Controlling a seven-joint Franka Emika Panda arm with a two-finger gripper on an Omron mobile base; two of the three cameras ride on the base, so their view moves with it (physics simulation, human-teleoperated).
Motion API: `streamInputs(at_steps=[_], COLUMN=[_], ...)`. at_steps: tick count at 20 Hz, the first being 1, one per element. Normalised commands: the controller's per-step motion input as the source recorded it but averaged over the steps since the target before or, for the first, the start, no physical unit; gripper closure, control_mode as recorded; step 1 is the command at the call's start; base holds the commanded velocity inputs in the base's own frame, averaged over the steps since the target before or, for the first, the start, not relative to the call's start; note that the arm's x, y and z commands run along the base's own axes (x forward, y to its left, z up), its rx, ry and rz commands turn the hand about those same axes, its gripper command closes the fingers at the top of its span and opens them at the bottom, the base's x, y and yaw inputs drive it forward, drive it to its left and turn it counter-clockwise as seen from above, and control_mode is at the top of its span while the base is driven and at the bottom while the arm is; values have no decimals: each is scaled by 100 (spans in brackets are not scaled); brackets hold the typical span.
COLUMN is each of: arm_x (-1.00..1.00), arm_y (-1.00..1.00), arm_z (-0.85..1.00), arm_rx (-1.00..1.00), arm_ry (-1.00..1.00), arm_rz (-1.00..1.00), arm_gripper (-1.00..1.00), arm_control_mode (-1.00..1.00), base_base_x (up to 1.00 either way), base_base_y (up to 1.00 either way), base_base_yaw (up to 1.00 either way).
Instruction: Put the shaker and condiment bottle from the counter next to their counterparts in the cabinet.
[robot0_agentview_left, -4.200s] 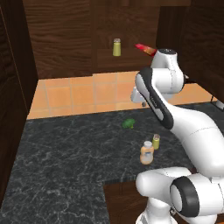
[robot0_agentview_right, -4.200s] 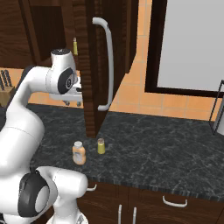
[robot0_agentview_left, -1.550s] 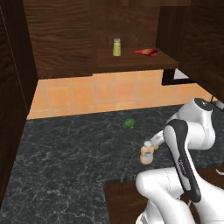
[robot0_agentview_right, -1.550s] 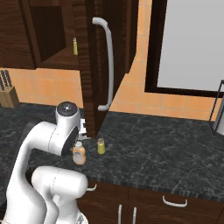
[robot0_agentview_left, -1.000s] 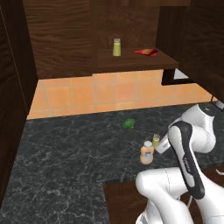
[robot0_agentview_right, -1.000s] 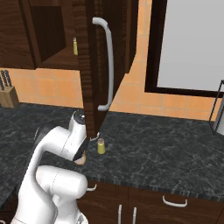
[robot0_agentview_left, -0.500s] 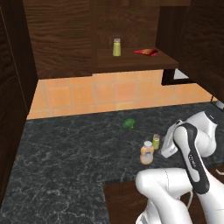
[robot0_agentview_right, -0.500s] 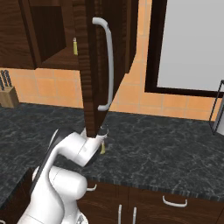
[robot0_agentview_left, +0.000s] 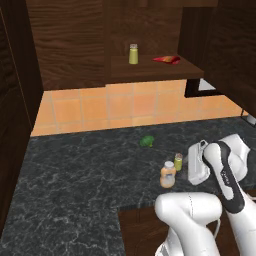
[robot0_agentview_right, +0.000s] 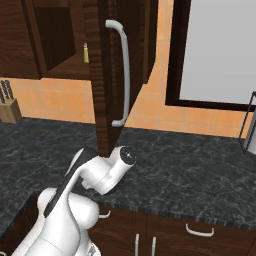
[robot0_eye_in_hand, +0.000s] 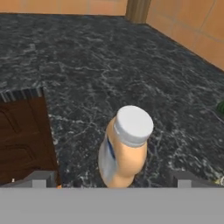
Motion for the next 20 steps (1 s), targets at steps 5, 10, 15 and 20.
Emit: streamInputs(at_steps=[5,10,15,20], arm_x=[1,9,9,8], arm_y=[-10,0,0,9], arm_z=[-13,-8,-6,-19], arm_rx=[3,4,7,6], arm_ry=[-2,0,1,4], arm_rz=[19,1,0,0], arm_gripper=[-100,-100,-100,-100], arm_control_mode=[-100,-100,-100,-100], base_base_x=[0,0,0,0], base_base_y=[0,0,0,0], base_base_yaw=[0,0,0,0])
